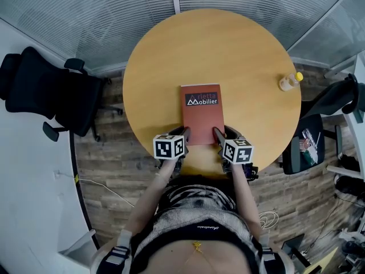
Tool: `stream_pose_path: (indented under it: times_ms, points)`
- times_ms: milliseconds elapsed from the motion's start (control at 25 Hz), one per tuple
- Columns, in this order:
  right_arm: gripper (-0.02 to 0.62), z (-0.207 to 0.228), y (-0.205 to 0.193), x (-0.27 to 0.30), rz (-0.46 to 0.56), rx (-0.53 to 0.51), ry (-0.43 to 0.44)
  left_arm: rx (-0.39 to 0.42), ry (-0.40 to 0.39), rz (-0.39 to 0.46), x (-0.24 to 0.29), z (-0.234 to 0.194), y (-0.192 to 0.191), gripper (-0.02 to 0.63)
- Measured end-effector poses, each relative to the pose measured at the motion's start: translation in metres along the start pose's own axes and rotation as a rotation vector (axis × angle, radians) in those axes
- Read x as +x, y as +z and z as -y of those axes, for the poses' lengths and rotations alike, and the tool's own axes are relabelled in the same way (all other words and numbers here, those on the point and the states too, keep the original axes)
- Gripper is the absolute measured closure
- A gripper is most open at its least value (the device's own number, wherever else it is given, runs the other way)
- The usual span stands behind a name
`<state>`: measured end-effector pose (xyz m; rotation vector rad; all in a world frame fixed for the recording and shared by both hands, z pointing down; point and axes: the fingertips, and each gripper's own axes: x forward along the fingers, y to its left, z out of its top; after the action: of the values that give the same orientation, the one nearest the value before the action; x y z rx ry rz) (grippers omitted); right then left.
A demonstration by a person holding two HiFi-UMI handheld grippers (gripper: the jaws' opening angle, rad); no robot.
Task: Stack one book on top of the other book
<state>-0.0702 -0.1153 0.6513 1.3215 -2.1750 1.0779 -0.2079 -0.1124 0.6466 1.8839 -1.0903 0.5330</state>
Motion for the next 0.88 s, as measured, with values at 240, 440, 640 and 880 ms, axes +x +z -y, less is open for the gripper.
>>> stream_pose_path:
  times_ms: [240, 440, 640, 880]
  points:
    - [0.422, 0.0, 0.001, 0.0, 0.005, 0.002, 0.009, 0.0, -0.007, 0.007, 0.0, 0.0, 0.0, 0.517]
    - [0.422, -0.002, 0.004, -0.005, -0.008, -0.103, -0.008, 0.009, 0.013, 0.041, -0.004, -0.005, 0.0, 0.472]
    - [0.422, 0.0, 0.012, -0.023, 0.029, -0.14, -0.031, 0.084, 0.062, 0.074, -0.019, -0.009, 0.004, 0.459]
    - [0.433, -0.019, 0.033, -0.049, 0.153, -0.162, 0.115, 0.166, 0.028, 0.113, -0.035, 0.015, 0.012, 0.512]
